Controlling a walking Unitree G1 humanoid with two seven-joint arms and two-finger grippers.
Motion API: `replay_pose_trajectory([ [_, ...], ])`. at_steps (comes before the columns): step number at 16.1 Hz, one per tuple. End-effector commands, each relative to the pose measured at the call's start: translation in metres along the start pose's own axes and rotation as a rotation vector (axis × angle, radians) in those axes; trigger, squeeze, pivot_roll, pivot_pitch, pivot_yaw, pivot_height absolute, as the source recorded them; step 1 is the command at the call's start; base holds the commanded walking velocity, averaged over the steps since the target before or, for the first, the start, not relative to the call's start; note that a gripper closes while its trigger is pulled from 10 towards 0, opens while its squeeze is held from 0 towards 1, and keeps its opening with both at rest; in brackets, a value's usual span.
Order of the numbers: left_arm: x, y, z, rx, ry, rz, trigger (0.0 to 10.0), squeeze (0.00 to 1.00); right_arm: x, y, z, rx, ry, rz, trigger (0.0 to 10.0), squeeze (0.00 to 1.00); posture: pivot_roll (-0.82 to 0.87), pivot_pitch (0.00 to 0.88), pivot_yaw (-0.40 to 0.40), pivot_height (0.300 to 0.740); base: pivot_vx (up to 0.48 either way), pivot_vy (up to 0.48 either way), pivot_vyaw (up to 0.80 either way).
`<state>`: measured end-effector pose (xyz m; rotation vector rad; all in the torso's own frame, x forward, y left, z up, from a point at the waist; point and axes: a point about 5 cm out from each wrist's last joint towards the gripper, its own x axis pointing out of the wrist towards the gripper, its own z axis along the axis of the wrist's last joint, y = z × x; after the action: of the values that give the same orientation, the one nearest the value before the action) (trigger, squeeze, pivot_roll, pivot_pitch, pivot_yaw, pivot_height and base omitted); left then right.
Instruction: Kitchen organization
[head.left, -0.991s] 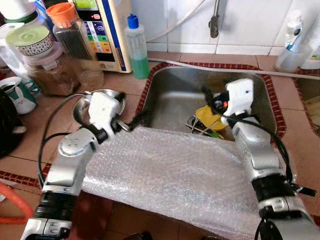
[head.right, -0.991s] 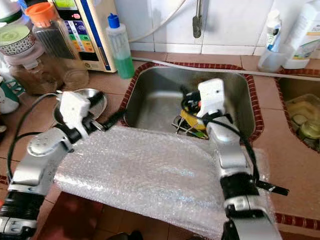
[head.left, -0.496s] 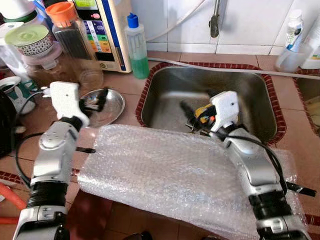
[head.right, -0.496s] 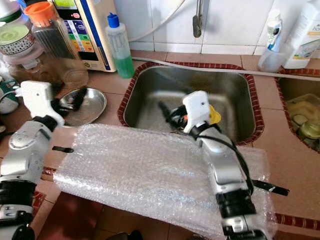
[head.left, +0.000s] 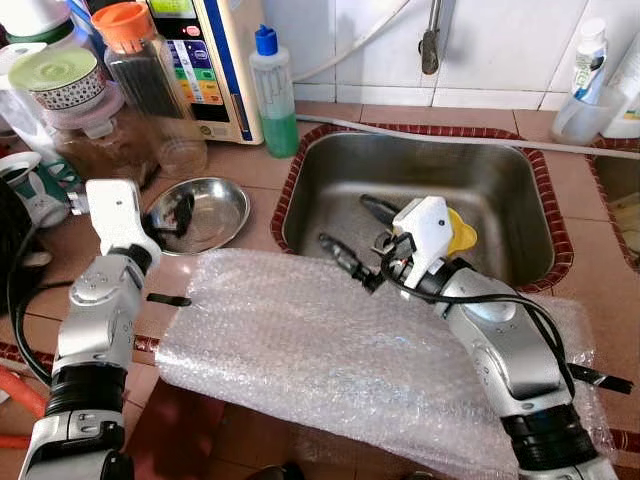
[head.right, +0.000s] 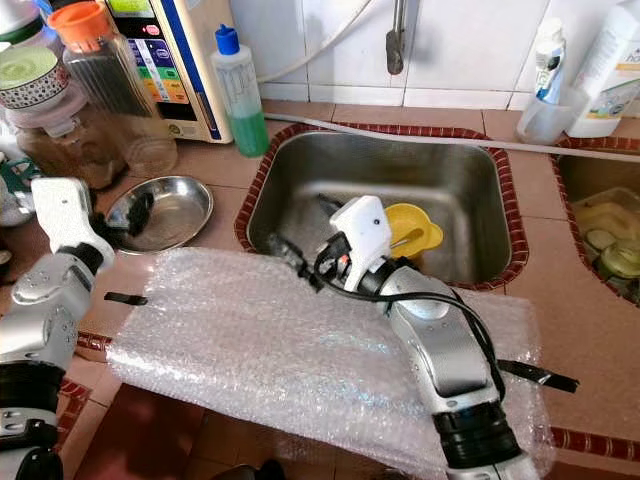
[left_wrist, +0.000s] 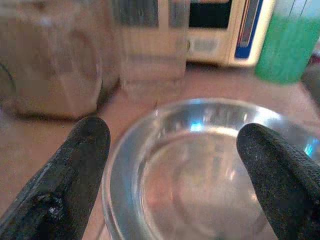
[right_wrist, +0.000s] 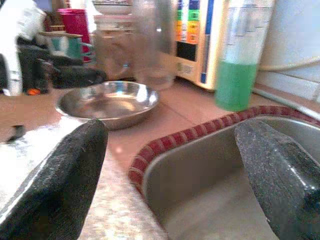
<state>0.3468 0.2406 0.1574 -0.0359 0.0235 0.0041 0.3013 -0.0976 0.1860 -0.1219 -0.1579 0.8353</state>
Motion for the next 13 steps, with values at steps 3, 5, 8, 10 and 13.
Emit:
replay_pose_trajectory([
  [3,-0.002,0.013,-0.009,0.014,0.068,0.045,10.0,0.77,-0.001,0.007,0.004,0.014,-0.007,0.042,10.0,1.00,-0.18,0.147,0.117,0.740,0.000,0.000,0.00],
  [5,-0.002,0.016,-0.010,0.006,0.083,0.070,10.0,0.00,-0.001,0.008,0.005,0.011,-0.002,0.047,10.0,1.00,-0.18,0.147,0.117,0.740,0.000,0.000,0.00],
  [8,-0.002,0.025,-0.010,0.004,0.099,0.127,10.0,0.00,-0.001,0.010,0.007,0.013,0.004,0.057,10.0,1.00,-0.18,0.149,0.117,0.740,0.000,0.000,0.00],
  [10,-0.004,0.031,-0.014,-0.008,0.133,0.158,10.0,0.00,0.000,0.011,0.007,0.014,0.008,0.063,10.0,1.00,-0.18,0.151,0.119,0.740,0.000,0.000,0.00],
  [13,-0.006,0.026,-0.027,-0.108,0.210,0.109,9.1,0.00,0.000,0.013,0.007,0.019,0.011,0.076,10.0,1.00,-0.17,0.151,0.118,0.740,0.000,0.000,0.00],
])
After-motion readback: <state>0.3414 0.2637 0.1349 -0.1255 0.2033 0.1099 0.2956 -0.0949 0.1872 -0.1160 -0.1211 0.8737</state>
